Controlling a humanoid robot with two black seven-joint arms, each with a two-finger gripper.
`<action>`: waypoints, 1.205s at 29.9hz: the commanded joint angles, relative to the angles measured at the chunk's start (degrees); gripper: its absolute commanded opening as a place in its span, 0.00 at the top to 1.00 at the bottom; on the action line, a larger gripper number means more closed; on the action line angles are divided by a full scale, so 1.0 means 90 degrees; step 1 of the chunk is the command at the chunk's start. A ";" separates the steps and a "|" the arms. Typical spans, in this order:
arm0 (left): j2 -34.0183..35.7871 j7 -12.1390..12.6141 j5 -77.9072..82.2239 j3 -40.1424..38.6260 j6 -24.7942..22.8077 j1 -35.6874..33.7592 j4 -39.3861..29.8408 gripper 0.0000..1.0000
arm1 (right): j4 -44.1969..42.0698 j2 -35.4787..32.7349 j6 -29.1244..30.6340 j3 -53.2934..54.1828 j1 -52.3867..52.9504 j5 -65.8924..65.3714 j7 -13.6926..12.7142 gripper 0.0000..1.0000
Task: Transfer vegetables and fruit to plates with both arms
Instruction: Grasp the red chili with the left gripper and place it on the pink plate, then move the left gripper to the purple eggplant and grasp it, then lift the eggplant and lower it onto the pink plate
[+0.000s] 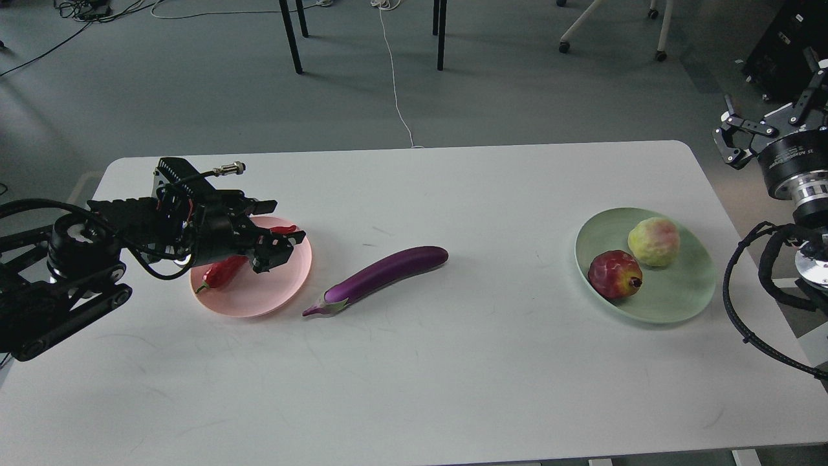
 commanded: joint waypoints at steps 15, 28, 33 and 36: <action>-0.2074 0.0425 0.0818 0.0881 -0.0248 -0.0176 0.0665 0.30 | 0.0001 -0.0285 0.0053 0.0090 -0.0023 -0.0001 0.0000 0.02; -0.2045 0.0356 0.0821 0.0910 -0.0239 -0.0010 0.0802 0.87 | -0.0029 -0.0314 0.0054 0.0110 0.0065 -0.0011 0.0000 0.02; -0.1831 0.0356 0.0468 0.0628 -0.0268 -0.0234 0.0169 0.88 | -0.0009 -0.0305 0.0044 0.0110 0.0104 -0.0011 0.0000 0.02; -0.1344 0.0376 -0.0137 0.0510 -0.0424 -0.0702 -0.0524 0.87 | 0.0001 -0.0305 0.0034 0.0100 0.0182 -0.0011 0.0000 0.02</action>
